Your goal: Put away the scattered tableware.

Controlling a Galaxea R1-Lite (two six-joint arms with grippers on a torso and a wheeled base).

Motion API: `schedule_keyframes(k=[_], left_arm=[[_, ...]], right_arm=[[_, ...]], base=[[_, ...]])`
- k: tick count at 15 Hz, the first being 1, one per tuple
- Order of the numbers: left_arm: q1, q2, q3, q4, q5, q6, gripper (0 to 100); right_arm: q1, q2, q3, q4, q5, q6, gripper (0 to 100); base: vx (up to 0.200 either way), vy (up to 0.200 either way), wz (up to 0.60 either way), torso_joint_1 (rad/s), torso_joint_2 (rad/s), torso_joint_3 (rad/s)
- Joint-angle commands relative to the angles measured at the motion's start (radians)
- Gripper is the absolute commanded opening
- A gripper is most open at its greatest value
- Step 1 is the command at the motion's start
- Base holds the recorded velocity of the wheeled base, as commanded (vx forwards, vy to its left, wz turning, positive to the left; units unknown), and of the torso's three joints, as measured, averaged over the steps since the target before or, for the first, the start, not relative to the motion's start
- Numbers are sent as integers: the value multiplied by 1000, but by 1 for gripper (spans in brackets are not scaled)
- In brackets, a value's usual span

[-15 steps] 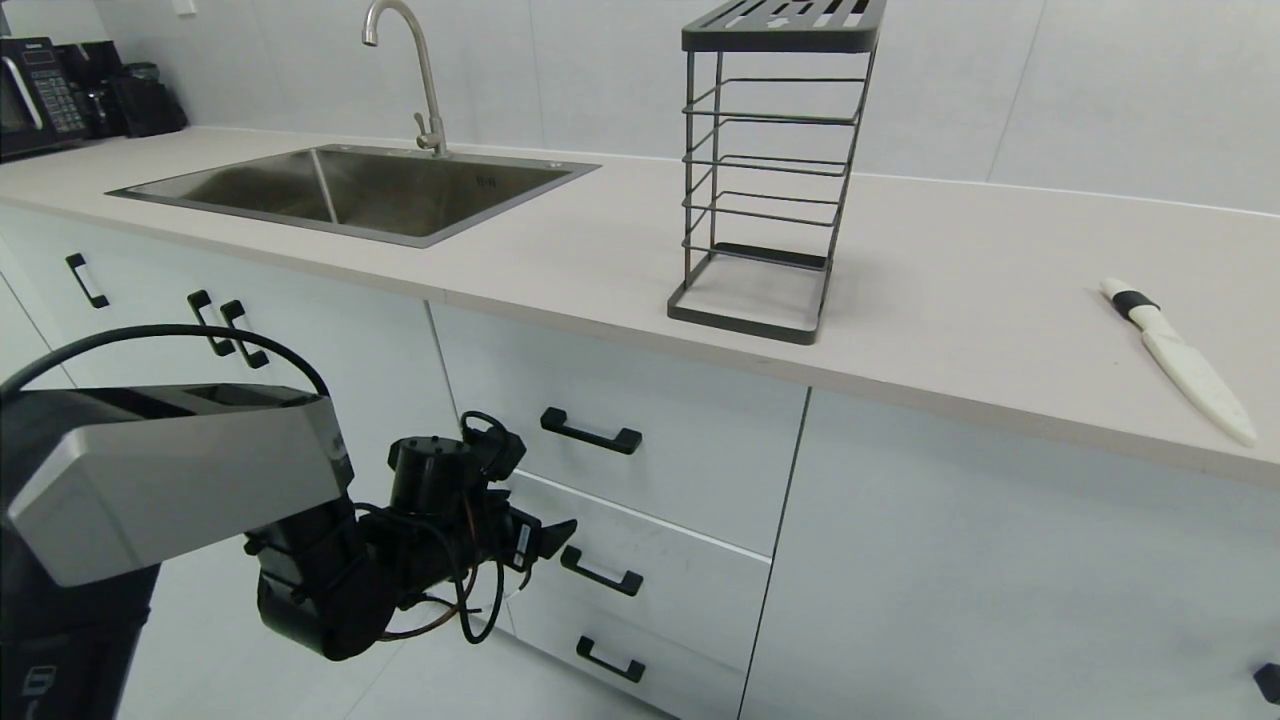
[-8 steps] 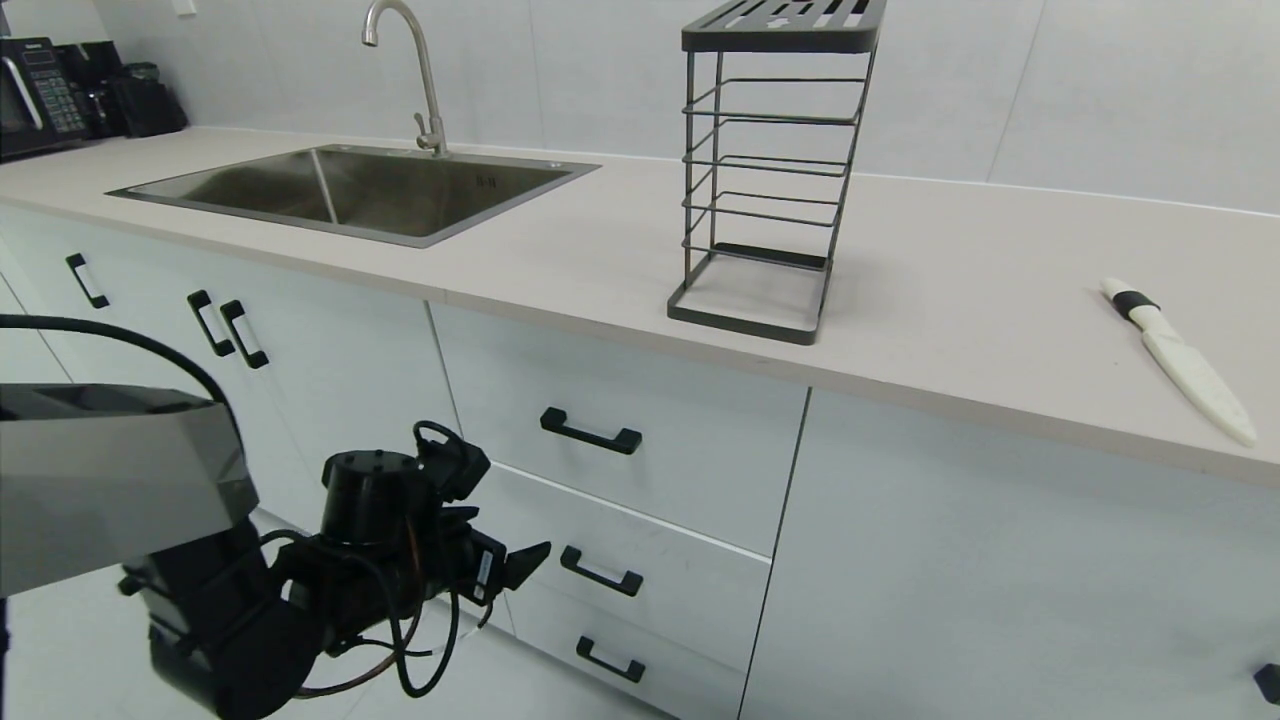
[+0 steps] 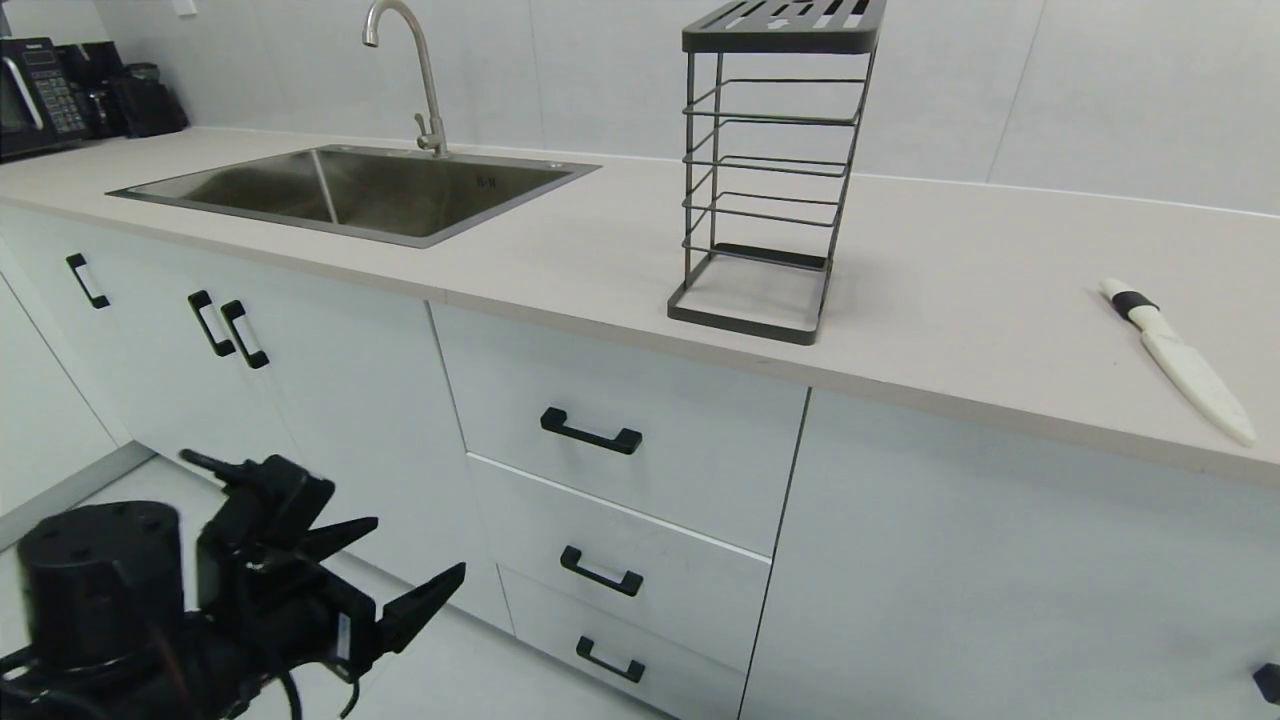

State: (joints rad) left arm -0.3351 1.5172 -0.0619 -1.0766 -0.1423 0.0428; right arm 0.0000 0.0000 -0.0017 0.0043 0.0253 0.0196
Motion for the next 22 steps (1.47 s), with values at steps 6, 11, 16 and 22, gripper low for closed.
schedule_keyframes(k=[6,11,16,22], left_arm=[[182,-874,60,376,0,-6,100],[220,-1270,-49,833,6,-4,100],[278,-1434,-19,942,7,-3,100],[335,-1517,59,1021,36,-4,100]], right_arm=[[0,2,0,-1,1,-1,100],[0,2,0,-1,-2,-1,100],[0,2,0,-1,1,-1,100],[0,2,0,-1,1,-1,100]], base=[[0,0,0,0,0,0],[0,0,0,0,0,0],[0,0,0,0,0,0],[0,0,0,0,0,0]])
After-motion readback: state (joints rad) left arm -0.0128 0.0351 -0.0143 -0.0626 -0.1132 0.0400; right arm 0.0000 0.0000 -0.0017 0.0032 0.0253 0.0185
